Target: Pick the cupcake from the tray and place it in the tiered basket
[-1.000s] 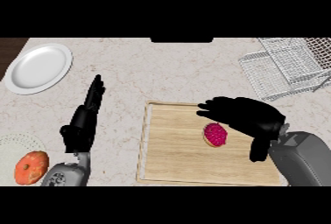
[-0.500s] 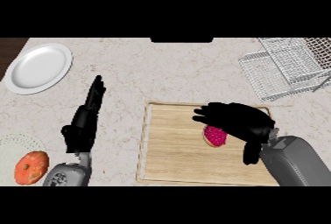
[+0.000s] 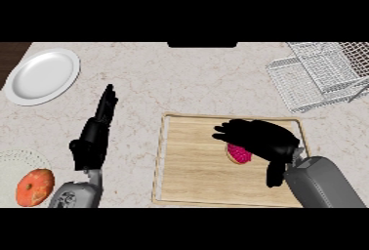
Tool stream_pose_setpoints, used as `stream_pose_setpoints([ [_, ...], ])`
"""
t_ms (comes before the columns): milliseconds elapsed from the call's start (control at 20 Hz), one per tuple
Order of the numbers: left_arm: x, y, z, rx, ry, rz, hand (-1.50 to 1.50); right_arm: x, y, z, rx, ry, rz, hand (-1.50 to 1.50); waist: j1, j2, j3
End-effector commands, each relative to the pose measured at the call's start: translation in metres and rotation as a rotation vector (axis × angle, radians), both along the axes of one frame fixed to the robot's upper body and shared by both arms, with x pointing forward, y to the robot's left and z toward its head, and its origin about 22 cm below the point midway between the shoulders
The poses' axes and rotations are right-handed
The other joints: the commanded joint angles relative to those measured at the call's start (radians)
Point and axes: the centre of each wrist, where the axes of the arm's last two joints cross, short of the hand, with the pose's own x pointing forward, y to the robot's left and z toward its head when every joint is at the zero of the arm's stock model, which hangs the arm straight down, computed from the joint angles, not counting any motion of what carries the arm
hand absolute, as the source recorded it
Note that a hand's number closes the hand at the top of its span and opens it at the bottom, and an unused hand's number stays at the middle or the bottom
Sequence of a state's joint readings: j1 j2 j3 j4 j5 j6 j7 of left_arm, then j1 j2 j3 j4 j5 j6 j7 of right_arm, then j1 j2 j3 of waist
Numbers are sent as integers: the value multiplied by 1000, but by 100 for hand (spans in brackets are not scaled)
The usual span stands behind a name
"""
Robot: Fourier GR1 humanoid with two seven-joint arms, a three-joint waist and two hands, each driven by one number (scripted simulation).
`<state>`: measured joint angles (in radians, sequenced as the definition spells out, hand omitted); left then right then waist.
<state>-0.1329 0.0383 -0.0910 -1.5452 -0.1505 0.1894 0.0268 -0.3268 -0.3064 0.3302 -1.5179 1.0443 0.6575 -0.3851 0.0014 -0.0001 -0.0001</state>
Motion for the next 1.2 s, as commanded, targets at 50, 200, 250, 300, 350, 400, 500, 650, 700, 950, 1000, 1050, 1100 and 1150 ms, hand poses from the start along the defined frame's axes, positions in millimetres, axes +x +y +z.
stream_pose_setpoints([
  [50,7,-9,-9,3,8,-3,0,10,28,-1,60,27,-10,-150,1,1,0],
  [200,1,-3,5,6,8,-9,0,0,3,-29,95,-63,-28,150,1,0,0],
  [250,20,10,10,9,21,3,0,11,6,-14,107,-89,7,150,0,1,0],
  [300,-4,3,10,5,-9,6,0,-2,8,-14,105,-134,-1,150,2,-1,0],
  [350,8,2,-7,7,-14,10,0,-4,6,-24,87,-186,52,150,-2,1,0],
  [400,4,19,17,3,-7,-15,0,5,15,-24,106,-209,46,150,6,0,0],
  [500,-2,-12,-1,-4,-2,-5,0,5,-2,-25,8,-233,-60,150,1,0,0],
  [650,0,1,5,14,-3,4,0,7,-56,-36,-284,-194,-338,150,-6,-2,0],
  [700,-1,-5,0,13,3,9,0,3,-69,-37,-354,-208,-423,150,-25,-3,-1],
  [950,-2,8,-5,19,-2,20,0,-11,-97,-45,-443,-249,-632,150,-14,0,0],
  [1000,3,-6,-1,-5,5,-2,0,-13,-86,-37,-431,-247,-651,150,-16,-2,-1],
  [1050,-12,12,4,5,0,1,0,-4,-89,-15,-418,-271,-678,150,-3,-4,0],
  [1100,4,22,-4,-10,-1,-5,0,-17,-92,-26,-380,-312,-686,150,-11,-1,0],
  [1150,12,-5,7,8,-17,13,0,-1,-92,-23,-398,-310,-712,150,-5,0,0],
])
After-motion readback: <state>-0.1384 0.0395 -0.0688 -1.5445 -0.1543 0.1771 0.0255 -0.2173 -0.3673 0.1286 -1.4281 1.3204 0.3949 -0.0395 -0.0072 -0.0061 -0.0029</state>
